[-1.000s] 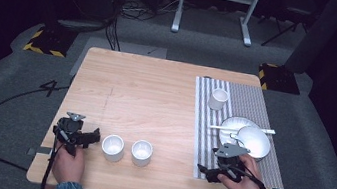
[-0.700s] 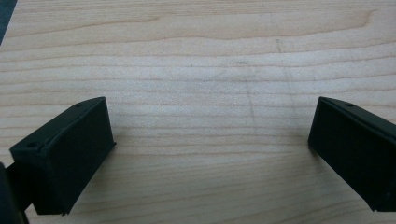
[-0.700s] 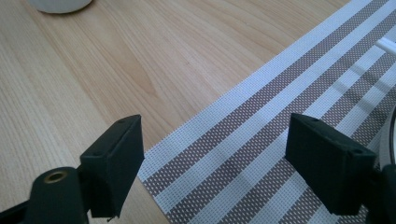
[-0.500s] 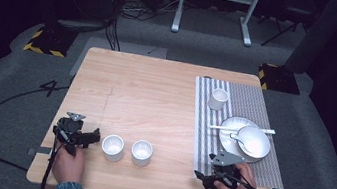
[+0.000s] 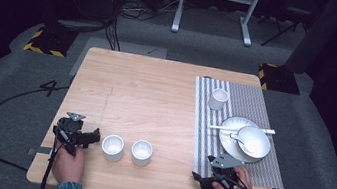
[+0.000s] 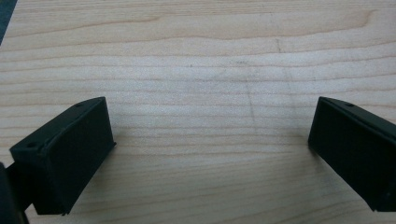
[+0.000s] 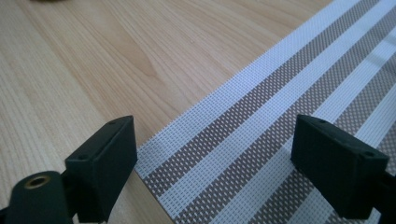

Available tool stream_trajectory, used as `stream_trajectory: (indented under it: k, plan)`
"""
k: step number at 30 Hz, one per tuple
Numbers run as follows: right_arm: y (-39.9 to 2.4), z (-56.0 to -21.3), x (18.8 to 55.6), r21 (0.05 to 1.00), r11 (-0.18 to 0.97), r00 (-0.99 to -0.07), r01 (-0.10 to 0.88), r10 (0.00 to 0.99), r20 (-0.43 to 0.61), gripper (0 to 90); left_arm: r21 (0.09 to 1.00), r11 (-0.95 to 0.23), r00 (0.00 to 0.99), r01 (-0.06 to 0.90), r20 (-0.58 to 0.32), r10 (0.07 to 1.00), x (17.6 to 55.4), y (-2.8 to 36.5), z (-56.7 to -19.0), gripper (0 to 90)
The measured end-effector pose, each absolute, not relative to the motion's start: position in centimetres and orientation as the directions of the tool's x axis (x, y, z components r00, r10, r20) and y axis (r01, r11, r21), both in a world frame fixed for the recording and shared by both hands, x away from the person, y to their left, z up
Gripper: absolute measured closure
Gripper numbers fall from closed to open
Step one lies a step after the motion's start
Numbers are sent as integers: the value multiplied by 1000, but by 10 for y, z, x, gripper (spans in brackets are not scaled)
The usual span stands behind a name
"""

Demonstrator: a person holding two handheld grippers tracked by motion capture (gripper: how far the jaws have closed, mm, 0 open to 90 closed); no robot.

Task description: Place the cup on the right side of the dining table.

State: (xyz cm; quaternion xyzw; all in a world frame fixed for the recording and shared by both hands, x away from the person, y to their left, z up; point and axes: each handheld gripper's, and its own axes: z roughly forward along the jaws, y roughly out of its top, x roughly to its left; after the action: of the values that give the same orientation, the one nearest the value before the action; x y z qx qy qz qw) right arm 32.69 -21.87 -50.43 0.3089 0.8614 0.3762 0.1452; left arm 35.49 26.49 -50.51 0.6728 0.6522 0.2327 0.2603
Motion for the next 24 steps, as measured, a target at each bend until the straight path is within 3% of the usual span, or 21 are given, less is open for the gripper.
stream_trajectory:
  k: [24]
  plan:
    - [-219,-505,326,735,513,-751,443,660,-8,132,654,-13,41,756,-27,999,355,265,-505,2]
